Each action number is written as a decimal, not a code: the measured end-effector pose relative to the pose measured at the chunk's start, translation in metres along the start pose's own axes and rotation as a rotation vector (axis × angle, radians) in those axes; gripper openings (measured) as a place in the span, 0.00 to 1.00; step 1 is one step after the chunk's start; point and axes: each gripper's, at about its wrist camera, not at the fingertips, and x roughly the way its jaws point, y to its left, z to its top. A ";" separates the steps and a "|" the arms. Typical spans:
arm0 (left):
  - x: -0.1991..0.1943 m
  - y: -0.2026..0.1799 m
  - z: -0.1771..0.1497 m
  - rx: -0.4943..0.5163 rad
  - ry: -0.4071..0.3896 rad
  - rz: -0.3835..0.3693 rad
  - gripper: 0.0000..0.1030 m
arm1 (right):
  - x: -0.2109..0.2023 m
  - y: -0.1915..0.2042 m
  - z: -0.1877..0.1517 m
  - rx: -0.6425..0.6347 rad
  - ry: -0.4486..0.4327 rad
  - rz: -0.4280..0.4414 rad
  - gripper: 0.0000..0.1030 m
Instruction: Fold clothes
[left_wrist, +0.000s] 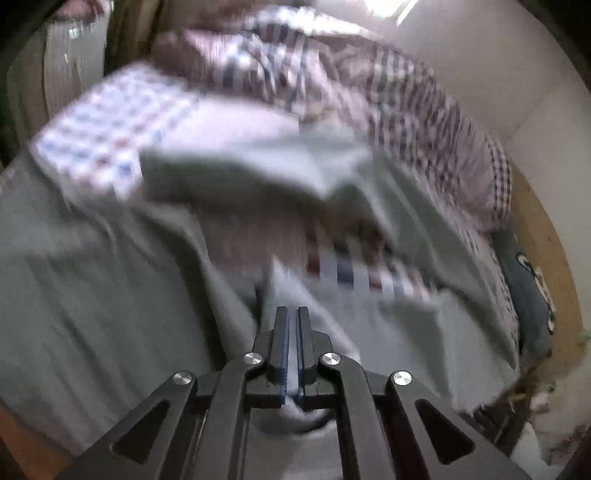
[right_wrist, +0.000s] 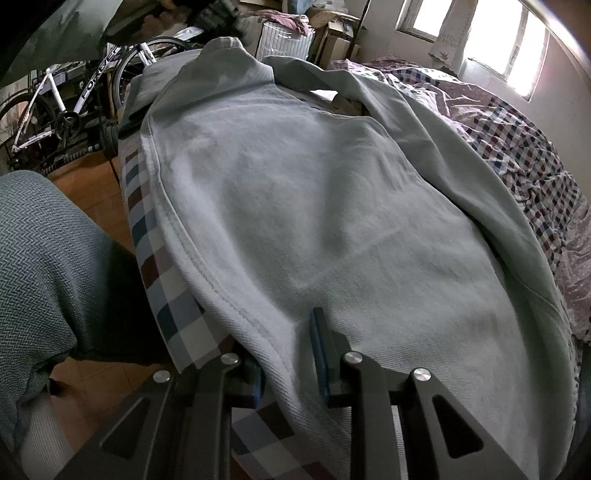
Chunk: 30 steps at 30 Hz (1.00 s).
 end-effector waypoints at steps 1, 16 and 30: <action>0.005 0.001 -0.003 -0.009 0.030 -0.022 0.18 | 0.000 0.000 0.000 -0.001 0.000 -0.001 0.22; 0.060 -0.054 -0.036 0.126 0.164 0.131 0.35 | 0.000 0.003 0.000 -0.011 -0.001 -0.002 0.27; -0.043 -0.062 -0.037 0.252 -0.338 0.266 0.06 | 0.000 0.002 0.000 -0.007 -0.003 0.011 0.28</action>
